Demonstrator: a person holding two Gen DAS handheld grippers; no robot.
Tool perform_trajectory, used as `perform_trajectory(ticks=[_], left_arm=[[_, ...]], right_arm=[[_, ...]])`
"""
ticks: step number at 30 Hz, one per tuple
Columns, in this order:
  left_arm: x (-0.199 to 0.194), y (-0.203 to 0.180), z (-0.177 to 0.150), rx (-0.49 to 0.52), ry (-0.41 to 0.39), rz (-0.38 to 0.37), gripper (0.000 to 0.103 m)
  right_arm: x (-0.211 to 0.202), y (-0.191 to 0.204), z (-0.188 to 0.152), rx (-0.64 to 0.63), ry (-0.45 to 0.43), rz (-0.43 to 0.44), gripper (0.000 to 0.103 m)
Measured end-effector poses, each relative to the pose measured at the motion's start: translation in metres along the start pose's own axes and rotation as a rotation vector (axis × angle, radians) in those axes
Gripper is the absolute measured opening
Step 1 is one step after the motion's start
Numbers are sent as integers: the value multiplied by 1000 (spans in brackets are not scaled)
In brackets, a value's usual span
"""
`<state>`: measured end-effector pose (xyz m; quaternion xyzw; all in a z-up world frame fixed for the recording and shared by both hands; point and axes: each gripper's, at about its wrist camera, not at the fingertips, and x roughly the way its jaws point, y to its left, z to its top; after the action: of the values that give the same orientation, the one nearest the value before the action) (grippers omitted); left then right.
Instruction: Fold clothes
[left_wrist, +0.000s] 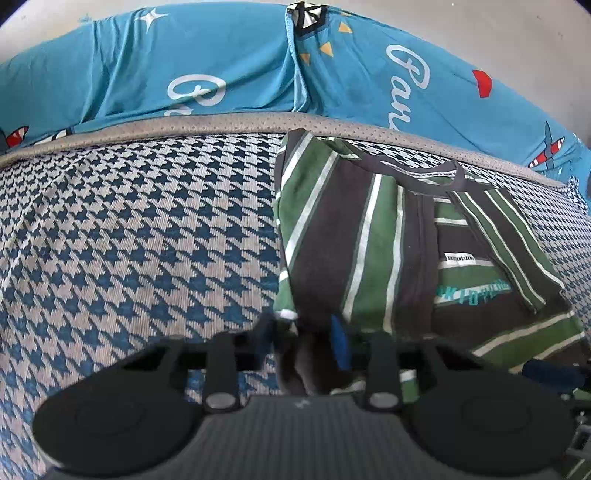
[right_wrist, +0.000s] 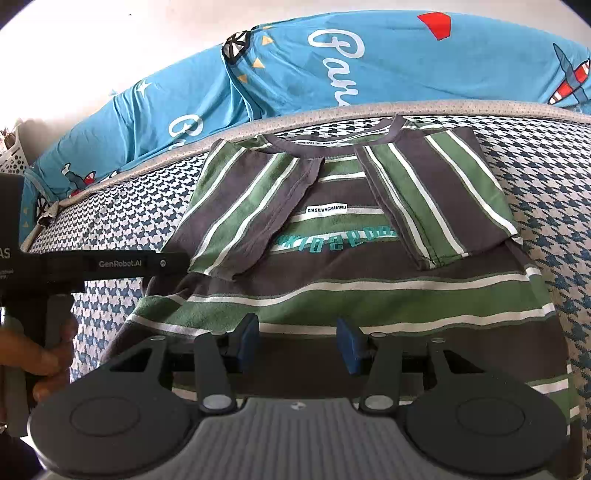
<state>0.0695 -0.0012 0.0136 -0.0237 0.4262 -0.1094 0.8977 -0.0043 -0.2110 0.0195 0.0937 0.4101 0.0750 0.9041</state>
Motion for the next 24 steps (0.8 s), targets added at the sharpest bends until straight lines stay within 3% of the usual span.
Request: perform_trajectory(ticks=[7, 14, 19, 24], left_arm=[[5, -8, -3, 133, -63, 179, 17], [3, 8, 2, 23, -48, 118, 21], [-12, 12, 5, 9, -91, 99, 39], [-30, 15, 6, -36, -122, 55, 67]], right_arm=[[-2, -3, 1, 6, -12, -1, 45], [-10, -17, 4, 49, -35, -22, 45], [-16, -33, 8, 85, -59, -52, 45], [-30, -59, 16, 131, -112, -83, 45]])
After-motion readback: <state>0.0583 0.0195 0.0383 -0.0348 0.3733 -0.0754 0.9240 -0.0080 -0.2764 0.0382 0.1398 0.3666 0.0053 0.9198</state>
